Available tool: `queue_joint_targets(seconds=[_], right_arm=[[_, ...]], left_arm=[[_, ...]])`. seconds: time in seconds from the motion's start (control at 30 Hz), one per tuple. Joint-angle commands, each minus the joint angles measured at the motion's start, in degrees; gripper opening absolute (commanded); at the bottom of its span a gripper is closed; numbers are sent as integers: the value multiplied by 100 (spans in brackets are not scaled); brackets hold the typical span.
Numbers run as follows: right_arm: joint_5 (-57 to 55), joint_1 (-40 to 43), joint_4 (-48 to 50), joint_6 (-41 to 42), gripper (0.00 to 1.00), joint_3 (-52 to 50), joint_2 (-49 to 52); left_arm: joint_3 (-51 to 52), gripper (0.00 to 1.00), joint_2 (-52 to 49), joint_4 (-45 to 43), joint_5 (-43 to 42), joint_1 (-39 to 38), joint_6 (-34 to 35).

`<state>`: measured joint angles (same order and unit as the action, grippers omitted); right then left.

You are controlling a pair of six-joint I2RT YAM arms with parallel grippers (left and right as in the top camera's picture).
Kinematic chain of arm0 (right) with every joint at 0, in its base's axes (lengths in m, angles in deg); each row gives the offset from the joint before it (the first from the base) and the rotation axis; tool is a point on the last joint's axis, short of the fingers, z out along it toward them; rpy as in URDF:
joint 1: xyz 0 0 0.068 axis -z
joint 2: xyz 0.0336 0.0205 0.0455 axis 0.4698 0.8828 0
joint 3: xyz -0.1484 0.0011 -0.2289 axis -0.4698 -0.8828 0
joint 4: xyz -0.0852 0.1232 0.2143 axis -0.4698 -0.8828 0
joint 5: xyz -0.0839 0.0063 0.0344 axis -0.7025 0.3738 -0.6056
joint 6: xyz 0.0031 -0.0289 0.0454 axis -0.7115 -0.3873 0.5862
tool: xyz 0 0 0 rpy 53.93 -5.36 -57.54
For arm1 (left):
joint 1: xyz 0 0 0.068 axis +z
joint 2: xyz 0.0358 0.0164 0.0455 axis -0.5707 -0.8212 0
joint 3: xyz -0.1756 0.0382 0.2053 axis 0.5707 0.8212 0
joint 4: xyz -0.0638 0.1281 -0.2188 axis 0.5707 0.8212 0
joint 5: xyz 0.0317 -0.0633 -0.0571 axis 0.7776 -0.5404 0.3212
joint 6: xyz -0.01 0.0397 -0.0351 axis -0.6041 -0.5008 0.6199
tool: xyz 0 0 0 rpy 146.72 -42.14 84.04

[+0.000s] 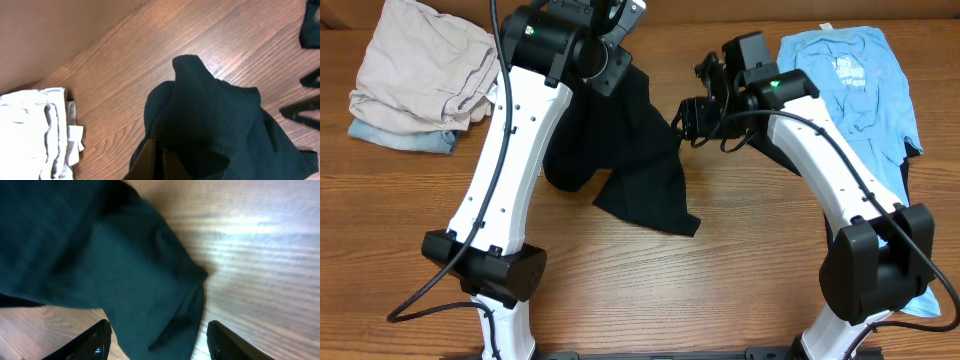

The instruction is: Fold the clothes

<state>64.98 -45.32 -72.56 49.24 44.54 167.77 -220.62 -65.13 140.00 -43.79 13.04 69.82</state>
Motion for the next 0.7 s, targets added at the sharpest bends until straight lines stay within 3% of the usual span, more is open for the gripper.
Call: queue_joint_targets(seconds=[0.0, 0.57, 0.63, 0.67], right_arm=[[136, -208, 201, 153, 66, -81, 11], [155, -1021, 1552, 151, 65, -109, 22], [-186, -1121, 1628, 153, 59, -114, 79], [-354, -1156, 1648, 155, 50, -114, 109]], left_arm=[[-223, 5, 13, -26, 170, -26, 251], [-223, 4, 13, 127, 63, 42, 461], [-223, 4, 13, 125, 63, 44, 461], [-223, 4, 13, 129, 66, 44, 461]])
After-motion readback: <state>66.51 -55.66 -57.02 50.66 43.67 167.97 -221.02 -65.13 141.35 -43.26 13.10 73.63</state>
